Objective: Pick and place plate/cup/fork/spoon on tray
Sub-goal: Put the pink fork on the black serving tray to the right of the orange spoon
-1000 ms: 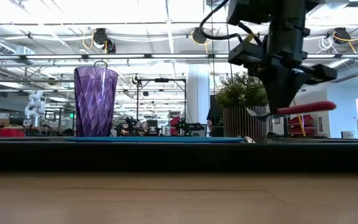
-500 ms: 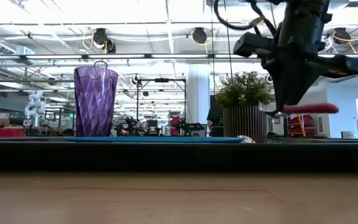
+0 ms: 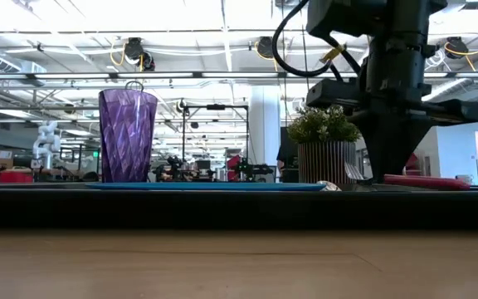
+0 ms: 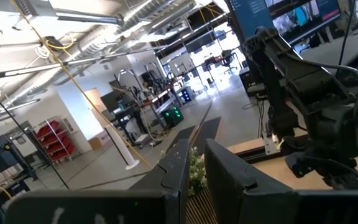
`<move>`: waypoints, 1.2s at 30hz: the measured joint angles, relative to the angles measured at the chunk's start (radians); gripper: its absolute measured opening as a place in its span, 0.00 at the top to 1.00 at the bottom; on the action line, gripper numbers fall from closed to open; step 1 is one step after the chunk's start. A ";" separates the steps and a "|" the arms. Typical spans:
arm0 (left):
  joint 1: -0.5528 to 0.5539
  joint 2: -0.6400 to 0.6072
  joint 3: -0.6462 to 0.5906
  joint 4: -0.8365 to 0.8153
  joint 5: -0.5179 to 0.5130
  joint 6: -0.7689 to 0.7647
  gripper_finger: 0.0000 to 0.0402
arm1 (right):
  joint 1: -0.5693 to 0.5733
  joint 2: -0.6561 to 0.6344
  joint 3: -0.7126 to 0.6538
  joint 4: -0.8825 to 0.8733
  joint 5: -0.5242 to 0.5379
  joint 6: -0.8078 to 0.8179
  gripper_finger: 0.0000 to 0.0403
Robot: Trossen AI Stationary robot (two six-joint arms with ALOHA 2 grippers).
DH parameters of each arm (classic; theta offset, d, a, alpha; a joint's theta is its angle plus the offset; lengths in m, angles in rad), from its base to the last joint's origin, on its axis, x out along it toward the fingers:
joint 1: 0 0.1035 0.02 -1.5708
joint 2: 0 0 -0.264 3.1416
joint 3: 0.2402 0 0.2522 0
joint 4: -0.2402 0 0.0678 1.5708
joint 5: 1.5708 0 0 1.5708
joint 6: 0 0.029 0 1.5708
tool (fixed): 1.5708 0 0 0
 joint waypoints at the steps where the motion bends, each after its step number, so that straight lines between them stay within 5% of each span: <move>1: 0.000 0.000 0.000 0.000 0.000 0.000 0.86 | 0.000 0.000 0.000 0.000 0.000 0.000 0.95; 25: 0.000 0.000 0.000 -0.001 0.000 -0.001 0.86 | -0.014 0.021 0.000 0.011 0.033 0.002 0.89; 36: 0.000 0.000 0.000 -0.002 0.000 -0.002 0.86 | -0.013 0.021 0.000 0.010 0.060 0.001 0.79</move>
